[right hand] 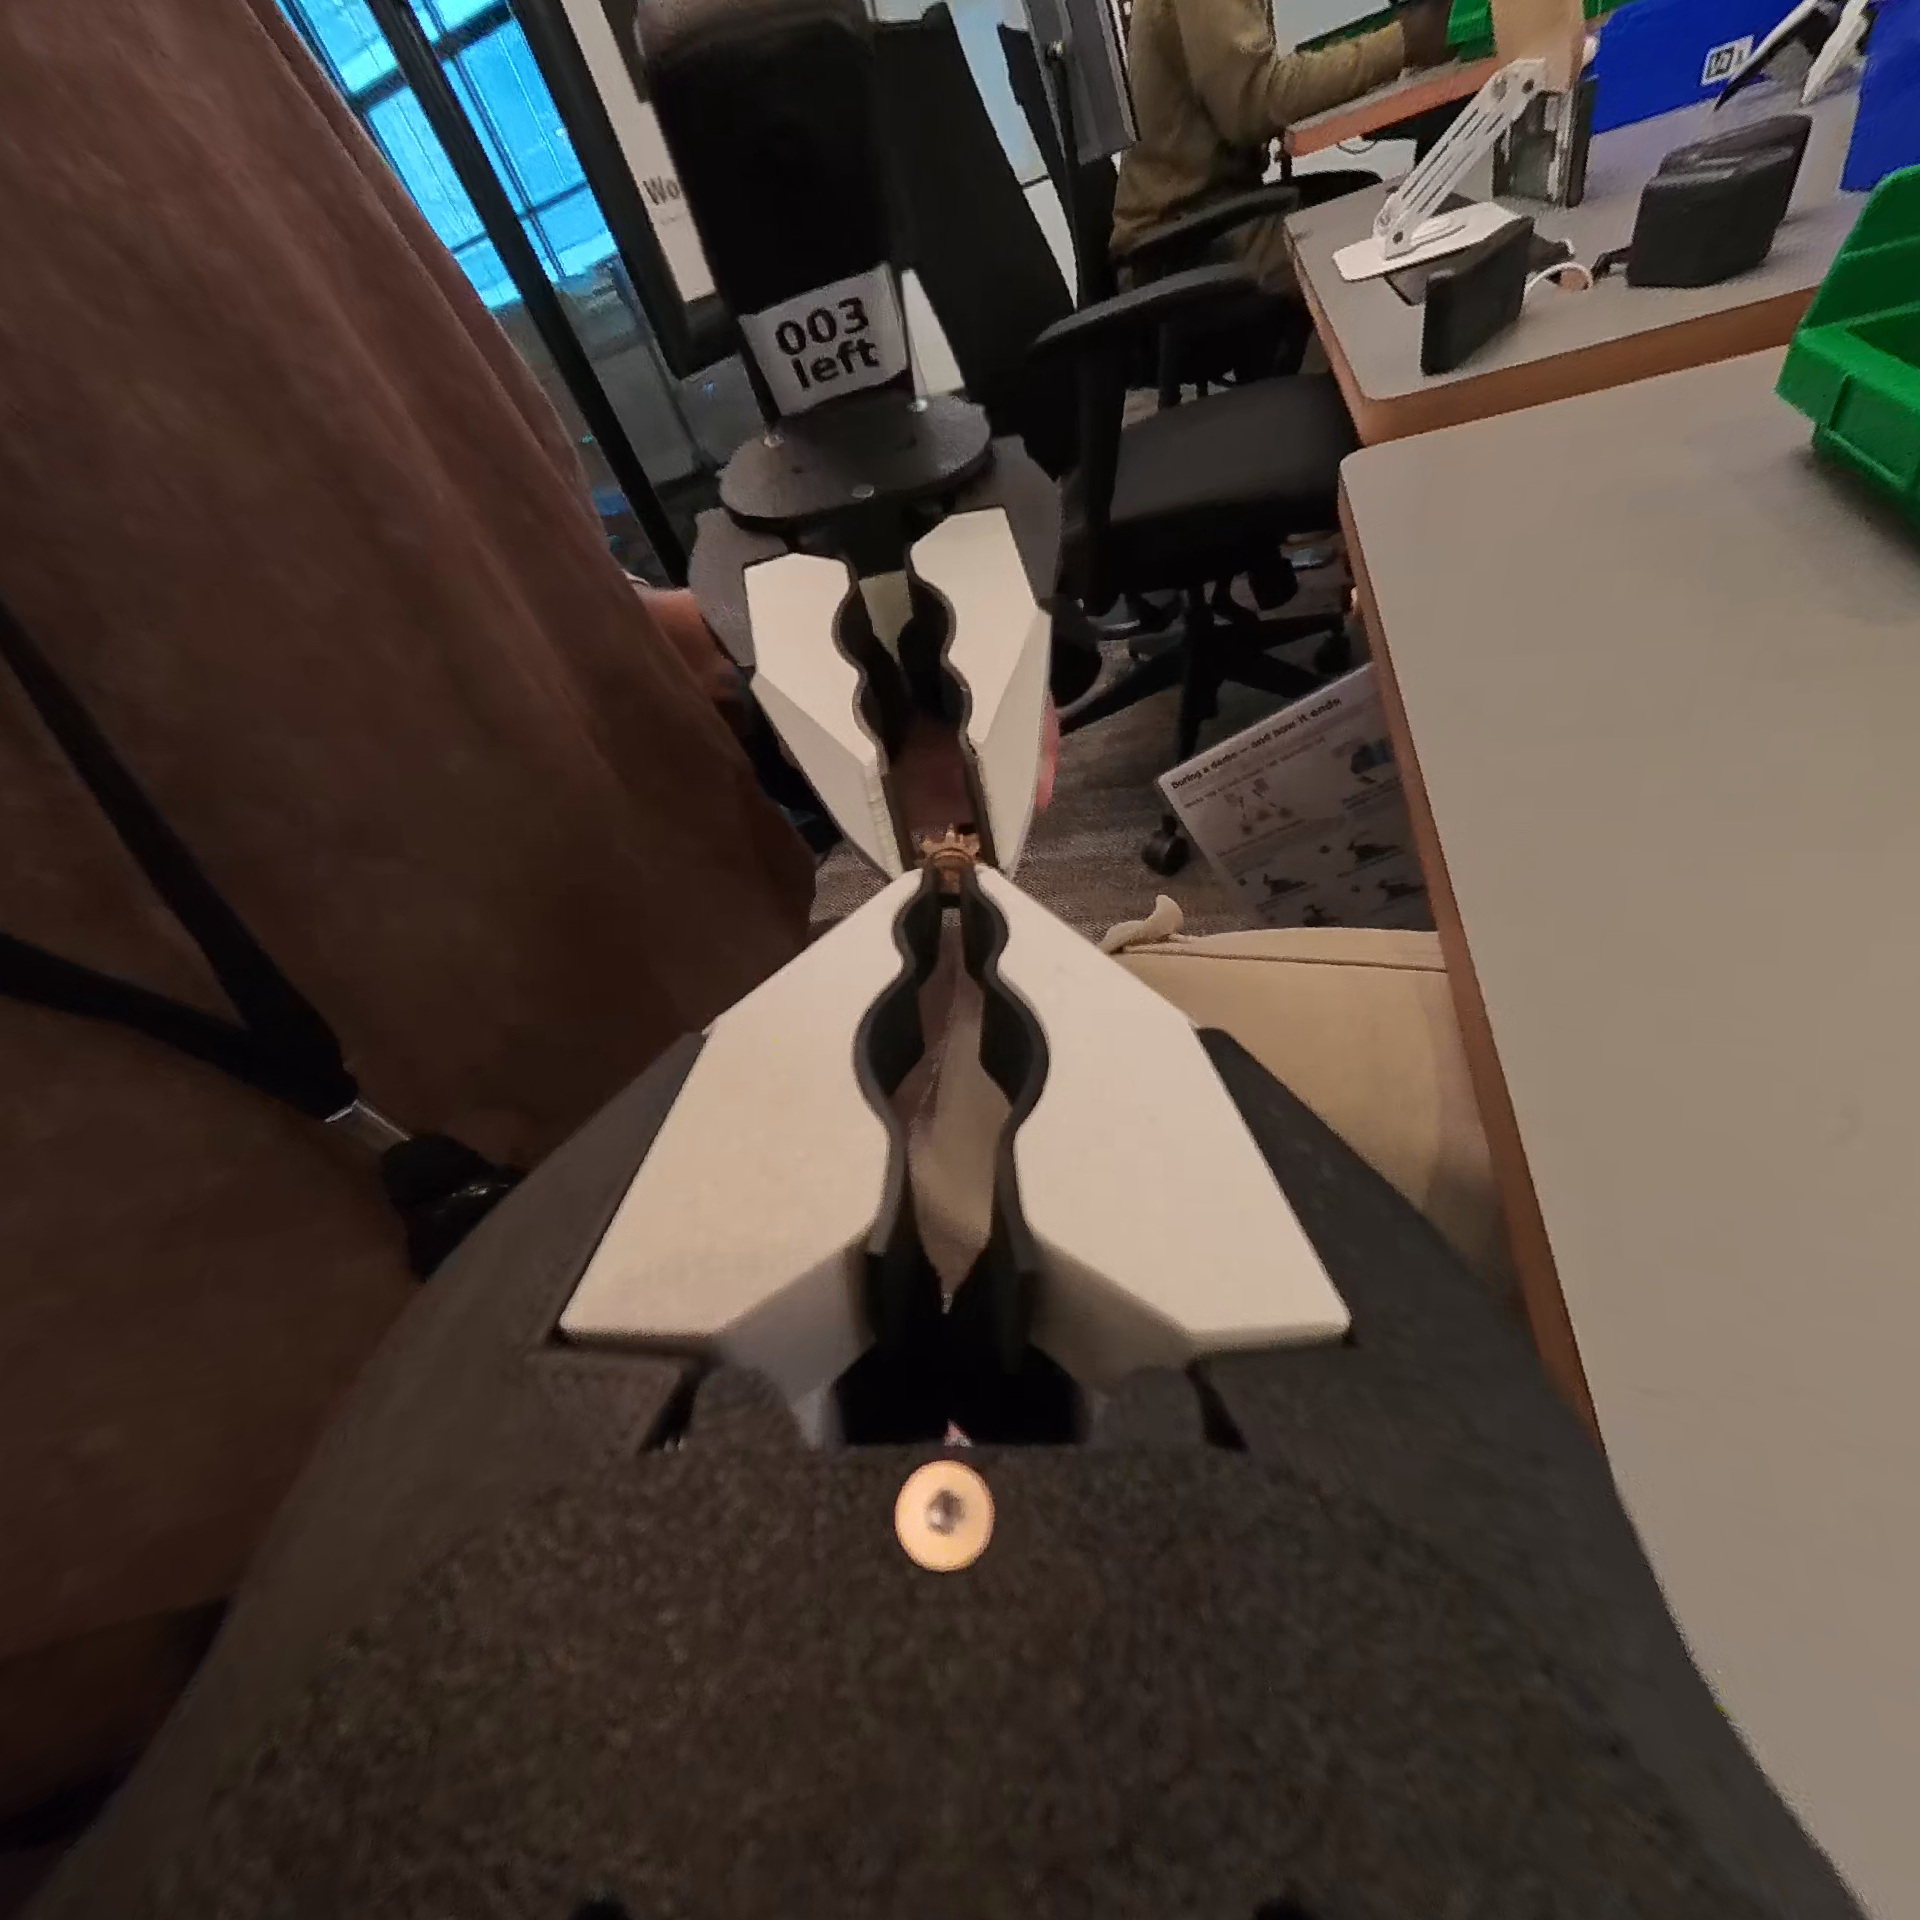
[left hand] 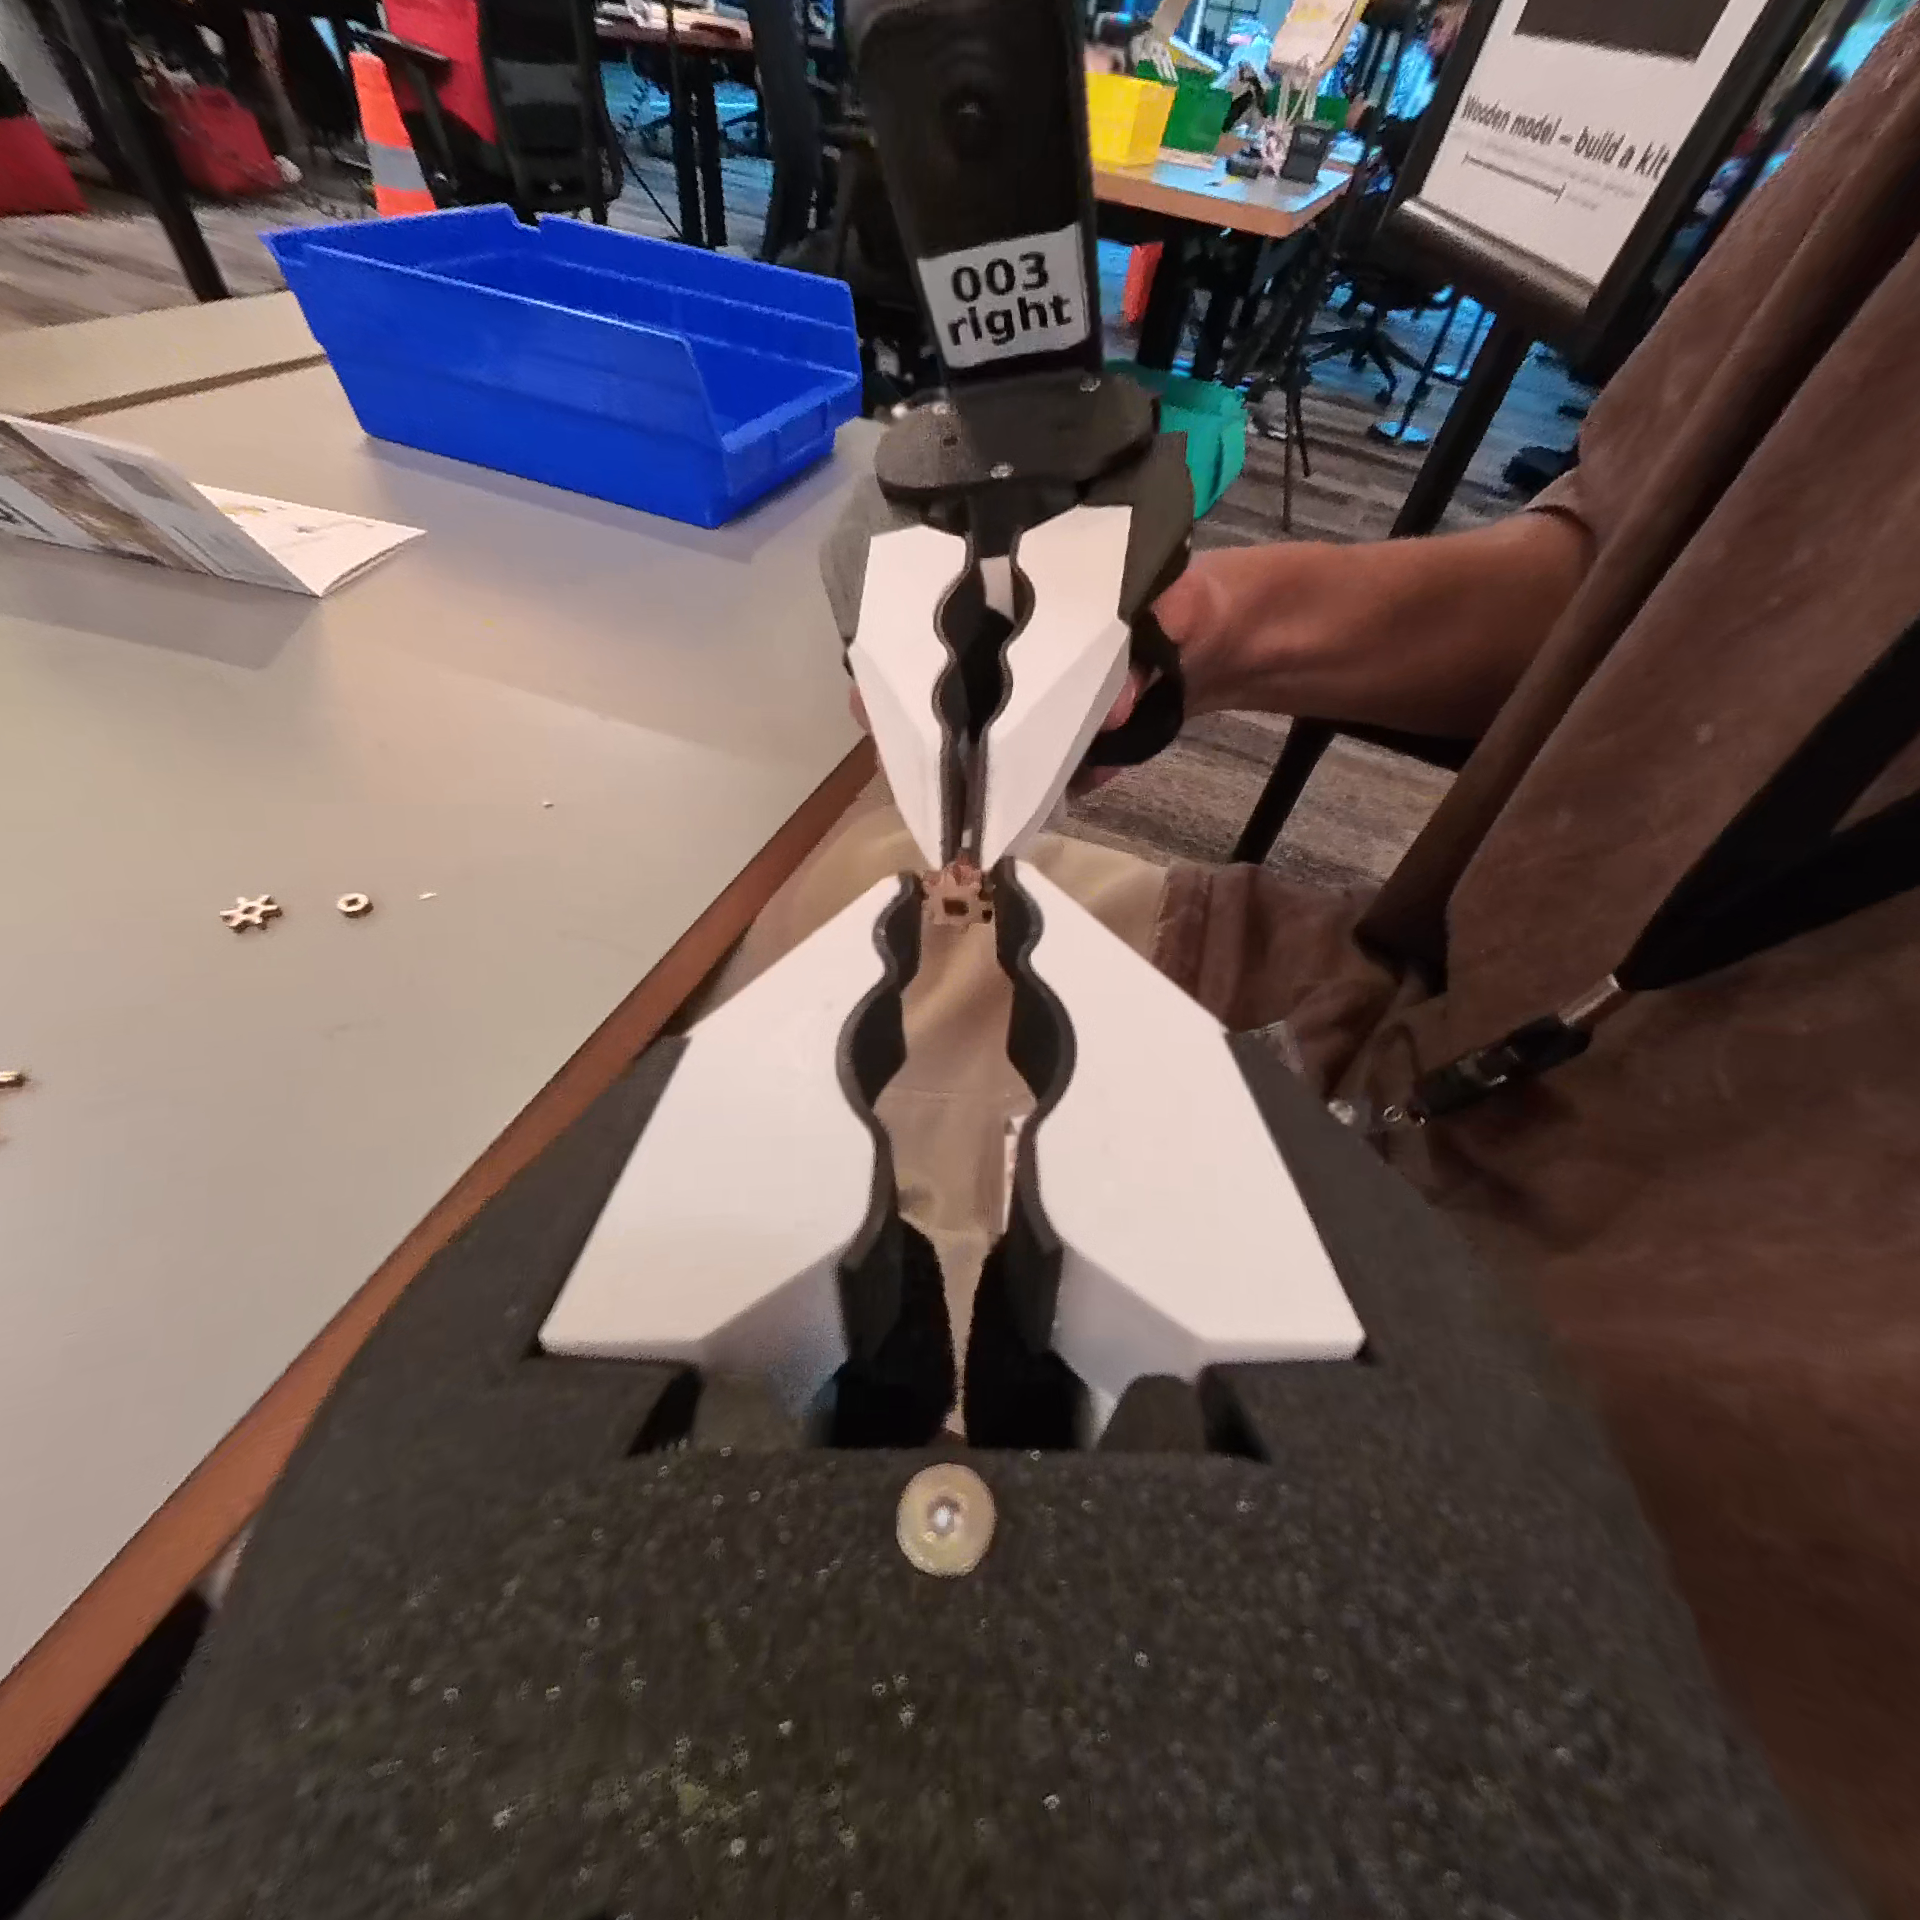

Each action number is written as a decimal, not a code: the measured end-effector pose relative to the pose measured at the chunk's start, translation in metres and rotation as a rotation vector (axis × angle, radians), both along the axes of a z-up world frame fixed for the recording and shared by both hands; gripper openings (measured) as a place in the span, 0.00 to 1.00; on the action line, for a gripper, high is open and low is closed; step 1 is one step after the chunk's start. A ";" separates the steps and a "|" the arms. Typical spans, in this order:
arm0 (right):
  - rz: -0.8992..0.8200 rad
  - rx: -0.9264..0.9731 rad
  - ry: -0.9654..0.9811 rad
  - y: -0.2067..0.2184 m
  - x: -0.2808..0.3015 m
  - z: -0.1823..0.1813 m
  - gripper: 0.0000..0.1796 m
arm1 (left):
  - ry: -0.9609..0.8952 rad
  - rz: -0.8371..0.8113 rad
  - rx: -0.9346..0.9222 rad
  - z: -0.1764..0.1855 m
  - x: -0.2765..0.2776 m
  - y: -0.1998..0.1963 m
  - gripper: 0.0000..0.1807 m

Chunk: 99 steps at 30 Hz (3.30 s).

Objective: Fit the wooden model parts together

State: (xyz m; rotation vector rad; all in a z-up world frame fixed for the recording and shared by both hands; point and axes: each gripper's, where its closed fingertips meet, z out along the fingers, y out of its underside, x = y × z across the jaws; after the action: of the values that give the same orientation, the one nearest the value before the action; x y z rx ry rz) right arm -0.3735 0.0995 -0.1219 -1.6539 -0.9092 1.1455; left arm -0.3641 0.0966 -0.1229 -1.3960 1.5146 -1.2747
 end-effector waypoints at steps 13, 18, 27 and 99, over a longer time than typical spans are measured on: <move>-0.053 -0.009 0.159 0.010 0.009 0.022 0.01 | -0.100 0.033 -0.156 0.022 0.008 0.009 0.07; -0.075 -0.005 0.130 0.013 0.011 0.017 0.01 | -0.078 0.060 -0.104 0.017 0.007 0.012 0.07; -0.157 -0.019 0.136 0.027 0.025 0.016 0.01 | -0.070 0.131 -0.040 0.014 0.002 0.025 0.05; -0.655 -0.085 -0.234 0.105 0.177 -0.060 0.02 | 0.534 0.215 0.101 -0.107 0.121 0.174 0.15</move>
State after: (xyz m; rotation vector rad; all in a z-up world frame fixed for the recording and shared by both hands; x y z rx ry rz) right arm -0.1968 0.2048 -0.1815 -1.9774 -0.3935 0.5548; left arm -0.2432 0.2704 -0.2299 -1.8690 1.6787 -0.7132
